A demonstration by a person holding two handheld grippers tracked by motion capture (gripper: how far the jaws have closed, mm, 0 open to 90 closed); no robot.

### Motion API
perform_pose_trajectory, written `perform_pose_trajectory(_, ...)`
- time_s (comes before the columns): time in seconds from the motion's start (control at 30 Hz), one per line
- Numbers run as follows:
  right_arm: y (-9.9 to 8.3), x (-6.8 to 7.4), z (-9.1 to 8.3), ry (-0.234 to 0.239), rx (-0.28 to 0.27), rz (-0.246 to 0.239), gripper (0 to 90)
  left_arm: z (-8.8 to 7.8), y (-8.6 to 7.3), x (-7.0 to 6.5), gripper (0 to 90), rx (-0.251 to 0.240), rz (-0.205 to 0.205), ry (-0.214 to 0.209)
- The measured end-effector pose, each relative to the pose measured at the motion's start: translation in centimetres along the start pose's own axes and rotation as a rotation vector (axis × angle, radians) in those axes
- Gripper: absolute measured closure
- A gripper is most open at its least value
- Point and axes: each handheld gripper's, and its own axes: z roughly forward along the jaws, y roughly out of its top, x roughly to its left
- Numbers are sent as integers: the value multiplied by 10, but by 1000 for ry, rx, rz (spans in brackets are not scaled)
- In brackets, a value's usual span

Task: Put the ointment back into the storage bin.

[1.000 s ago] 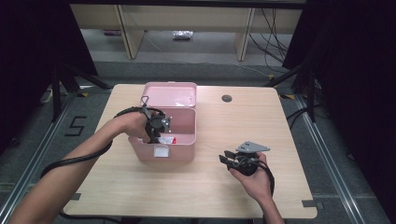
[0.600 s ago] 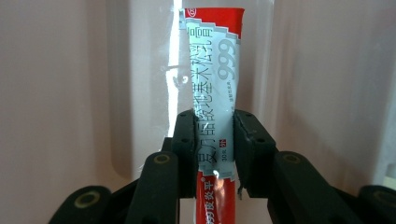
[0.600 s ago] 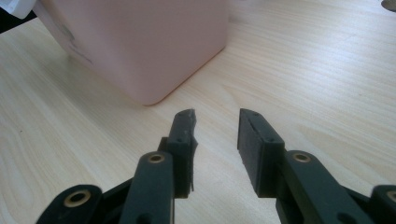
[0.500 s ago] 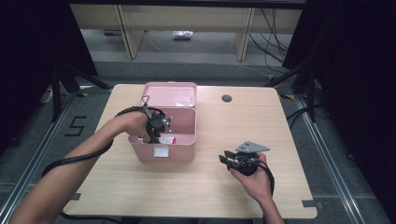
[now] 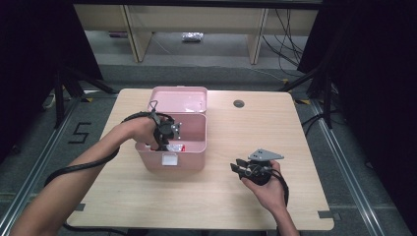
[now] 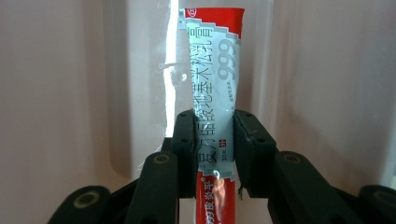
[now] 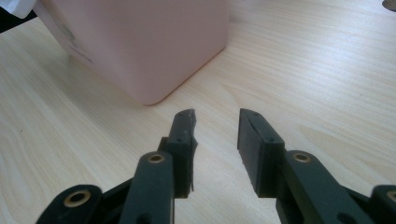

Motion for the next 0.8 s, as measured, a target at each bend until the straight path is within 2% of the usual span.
perform_pose_trajectory(0.1,0,-1,0,1,0,-7,674,0,0,0,700,-2,0,3)
perform_pose_trajectory(0.13,0,2,0,0,5,21,674,0,0,0,695,-3,1,4)
perform_pose_trajectory(0.17,0,-1,0,4,1,-5,674,-1,0,0,681,-6,-1,7)
perform_pose_trajectory(0.23,0,1,0,-1,7,21,674,-2,0,1,656,-16,-10,9)
perform_pose_trajectory(0.27,0,-1,0,2,4,-6,674,-3,0,1,645,-14,-10,10)
perform_pose_trajectory(0.3,0,0,0,-8,5,-5,673,-4,0,1,638,-13,-10,12)
perform_pose_trajectory(0.33,0,1,0,-2,8,16,674,-5,0,1,637,-16,-11,18)
perform_pose_trajectory(0.37,0,-1,0,3,4,-6,674,-7,0,1,637,-23,-14,23)
perform_pose_trajectory(0.4,0,2,0,-2,4,18,674,-10,-1,1,635,-33,-18,30)
perform_pose_trajectory(0.43,1,-2,0,3,1,-27,674,-11,-1,1,634,-36,-19,34)
perform_pose_trajectory(0.5,0,-4,2,-6,-10,-51,674,-16,-3,1,630,-46,-19,51)
perform_pose_trajectory(0.53,1,-3,0,-12,-3,-44,673,-17,-3,0,625,-48,-22,55)
perform_pose_trajectory(0.6,0,-1,0,-4,-1,-8,673,-22,-5,-1,613,-70,-32,69)
perform_pose_trajectory(0.67,1,-2,-1,-3,3,-31,673,-24,-7,-3,601,-93,-50,80)
perform_pose_trajectory(0.8,1,-2,0,-4,3,-34,672,-30,-13,-7,593,-136,-70,111)
